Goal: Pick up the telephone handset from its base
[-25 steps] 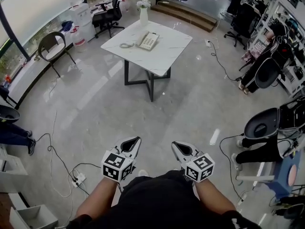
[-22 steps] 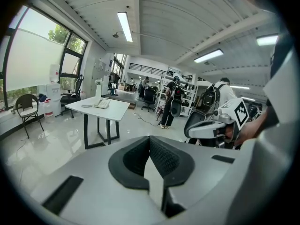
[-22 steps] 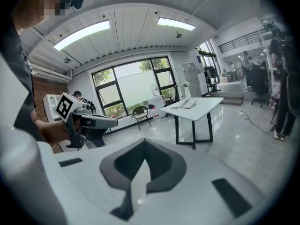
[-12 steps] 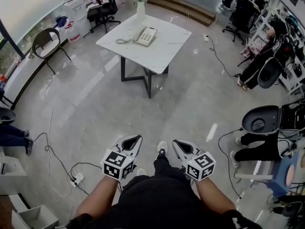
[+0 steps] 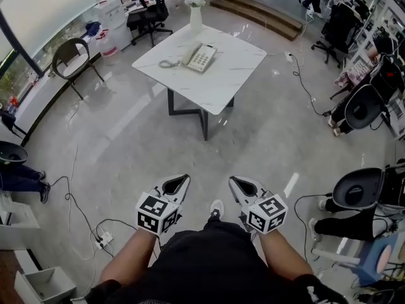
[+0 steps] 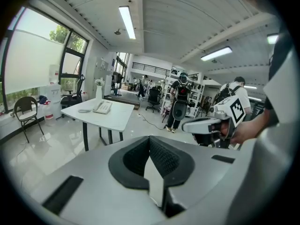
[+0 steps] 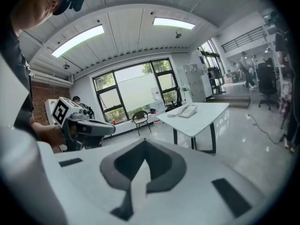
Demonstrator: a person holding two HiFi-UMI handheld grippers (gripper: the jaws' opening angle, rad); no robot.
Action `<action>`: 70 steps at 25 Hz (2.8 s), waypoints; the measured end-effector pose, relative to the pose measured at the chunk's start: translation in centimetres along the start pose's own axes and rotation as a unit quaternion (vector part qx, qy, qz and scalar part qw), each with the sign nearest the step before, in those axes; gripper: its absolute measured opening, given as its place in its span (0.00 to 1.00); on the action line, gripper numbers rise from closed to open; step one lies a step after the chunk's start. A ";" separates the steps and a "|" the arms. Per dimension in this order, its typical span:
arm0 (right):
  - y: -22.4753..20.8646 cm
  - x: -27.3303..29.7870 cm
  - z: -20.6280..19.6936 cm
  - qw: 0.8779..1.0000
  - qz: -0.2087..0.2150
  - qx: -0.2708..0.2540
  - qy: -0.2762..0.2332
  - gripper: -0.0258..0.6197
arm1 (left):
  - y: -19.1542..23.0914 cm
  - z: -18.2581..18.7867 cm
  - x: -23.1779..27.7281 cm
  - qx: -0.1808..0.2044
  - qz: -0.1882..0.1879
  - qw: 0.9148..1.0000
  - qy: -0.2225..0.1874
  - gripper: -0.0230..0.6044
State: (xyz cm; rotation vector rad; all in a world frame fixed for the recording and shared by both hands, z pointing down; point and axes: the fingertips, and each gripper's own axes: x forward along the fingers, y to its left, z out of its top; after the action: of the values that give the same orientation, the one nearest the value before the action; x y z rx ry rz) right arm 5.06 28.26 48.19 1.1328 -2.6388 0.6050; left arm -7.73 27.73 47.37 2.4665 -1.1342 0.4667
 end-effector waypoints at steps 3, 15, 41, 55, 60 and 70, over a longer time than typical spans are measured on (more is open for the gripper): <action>-2.5 0.8 1.2 1.000 0.012 0.001 -0.001 0.04 | 1.1 2.1 2.0 -0.005 0.019 1.000 -0.006 0.04; -9.4 2.4 2.4 0.999 0.043 0.009 0.015 0.04 | 0.1 3.8 9.5 -0.002 0.027 0.999 0.021 0.04; -17.6 13.1 7.5 0.999 0.015 0.010 0.032 0.04 | 11.2 10.5 18.8 -0.018 0.013 1.000 0.004 0.04; -22.7 24.6 15.3 0.999 -0.017 0.004 0.029 0.04 | 23.5 19.0 24.9 0.005 -0.005 1.000 -0.007 0.04; -24.0 28.4 16.8 0.999 -0.029 0.006 0.028 0.04 | 27.5 20.6 26.8 0.008 -0.014 1.000 -0.004 0.04; -25.7 33.6 18.8 0.998 -0.065 0.012 0.024 0.04 | 33.7 22.0 29.0 0.023 -0.034 0.999 0.006 0.04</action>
State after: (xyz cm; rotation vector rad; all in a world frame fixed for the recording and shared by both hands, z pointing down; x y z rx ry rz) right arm 0.32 -17.67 50.27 1.2686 -2.5001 0.6324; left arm -12.92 -21.59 48.06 2.5295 -1.0422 0.4934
